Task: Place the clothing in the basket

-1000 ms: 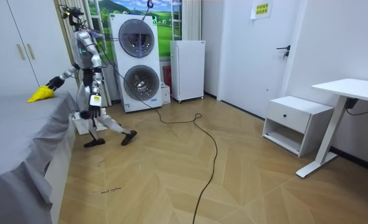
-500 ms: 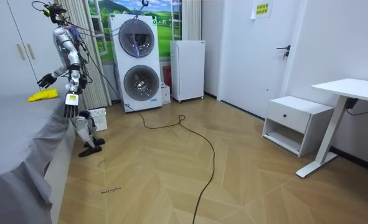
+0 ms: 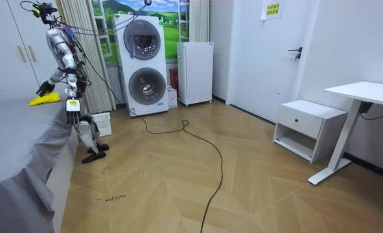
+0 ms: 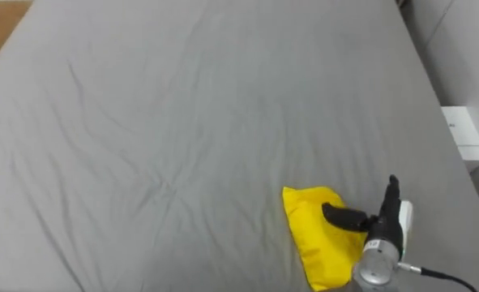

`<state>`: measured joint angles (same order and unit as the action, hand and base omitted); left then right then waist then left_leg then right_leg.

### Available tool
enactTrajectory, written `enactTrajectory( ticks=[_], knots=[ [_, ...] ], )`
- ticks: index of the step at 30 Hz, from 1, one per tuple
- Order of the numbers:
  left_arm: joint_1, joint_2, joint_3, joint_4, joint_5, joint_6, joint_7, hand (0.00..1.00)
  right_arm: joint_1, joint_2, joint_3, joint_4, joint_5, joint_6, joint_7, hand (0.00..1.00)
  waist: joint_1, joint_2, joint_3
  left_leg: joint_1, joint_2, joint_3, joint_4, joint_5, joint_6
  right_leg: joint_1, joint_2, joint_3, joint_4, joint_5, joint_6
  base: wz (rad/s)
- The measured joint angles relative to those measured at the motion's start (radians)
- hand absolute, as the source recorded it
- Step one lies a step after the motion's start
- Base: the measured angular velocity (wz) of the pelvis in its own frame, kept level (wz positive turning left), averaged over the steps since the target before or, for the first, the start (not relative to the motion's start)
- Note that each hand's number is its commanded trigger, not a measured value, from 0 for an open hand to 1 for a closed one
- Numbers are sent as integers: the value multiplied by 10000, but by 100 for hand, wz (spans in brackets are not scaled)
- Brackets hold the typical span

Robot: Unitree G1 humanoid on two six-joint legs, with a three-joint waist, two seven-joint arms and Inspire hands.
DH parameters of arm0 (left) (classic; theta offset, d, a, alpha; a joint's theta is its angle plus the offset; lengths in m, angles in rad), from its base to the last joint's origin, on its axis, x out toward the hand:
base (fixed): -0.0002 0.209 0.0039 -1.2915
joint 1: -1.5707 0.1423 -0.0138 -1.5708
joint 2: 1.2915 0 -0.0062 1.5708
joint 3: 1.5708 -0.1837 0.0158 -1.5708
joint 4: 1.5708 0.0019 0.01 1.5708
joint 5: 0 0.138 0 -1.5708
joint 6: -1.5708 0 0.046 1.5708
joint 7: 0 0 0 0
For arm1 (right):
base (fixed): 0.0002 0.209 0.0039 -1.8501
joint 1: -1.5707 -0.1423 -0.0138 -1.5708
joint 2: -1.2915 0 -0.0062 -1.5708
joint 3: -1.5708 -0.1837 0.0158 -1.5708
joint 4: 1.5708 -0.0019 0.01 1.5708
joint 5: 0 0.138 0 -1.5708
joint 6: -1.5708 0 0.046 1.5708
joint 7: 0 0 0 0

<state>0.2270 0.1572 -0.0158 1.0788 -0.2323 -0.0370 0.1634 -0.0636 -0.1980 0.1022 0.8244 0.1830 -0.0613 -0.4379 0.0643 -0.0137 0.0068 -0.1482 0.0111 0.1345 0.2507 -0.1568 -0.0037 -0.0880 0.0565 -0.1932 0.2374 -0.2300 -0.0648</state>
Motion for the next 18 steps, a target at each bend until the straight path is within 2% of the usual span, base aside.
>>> enactTrajectory(
  ticks=[4, 7, 11, 16, 17, 18],
  knots=[
    [-24, 2, -4, -5, 12, 14, -5, 0, -4, -7, 144, 246, -362, 13, 325, 0, -2, 0, 0, 11, -77, 2, -181, -20, 47, 3, -42, -30, -3, 57, -90, 0],
    [-60, 5, -36, -42, -5, 25, -2, 0, 27, -2, 410, 264, -415, 14, 501, 0, -50, -8, 0, 24, -89, 1, -226, -54, 98, 24, -73, -223, -19, 136, -201, 2],
    [-60, 5, -213, -334, -67, 39, 3, 0, 150, 29, 570, 113, -1502, 165, 650, 0, -45, -21, -3, 134, -152, 0, -452, -55, 103, 29, -126, -345, -36, 150, -214, 0],
    [-90, 8, -353, -378, -292, 77, 2, 0, 456, -7, 837, -169, -1602, 180, 733, 0, -66, -57, -24, 187, -246, -95, -474, -59, 111, 188, -205, -582, -300, 208, -316, -1],
    [-92, 8, -353, -379, -318, 77, 3, 0, 516, -1, 845, -166, -1658, 182, 801, 7, -57, -66, -31, 204, -253, -112, -473, -80, 146, 225, -204, -588, -349, 219, -335, 0],
    [-92, 8, -354, -380, -325, 78, 3, 0, 578, 8, 854, -149, -1727, 176, 822, 57, -67, -66, -31, 207, -254, -130, -472, -93, 167, 233, -203, -601, -351, 220, -336, 4]
  ],
)
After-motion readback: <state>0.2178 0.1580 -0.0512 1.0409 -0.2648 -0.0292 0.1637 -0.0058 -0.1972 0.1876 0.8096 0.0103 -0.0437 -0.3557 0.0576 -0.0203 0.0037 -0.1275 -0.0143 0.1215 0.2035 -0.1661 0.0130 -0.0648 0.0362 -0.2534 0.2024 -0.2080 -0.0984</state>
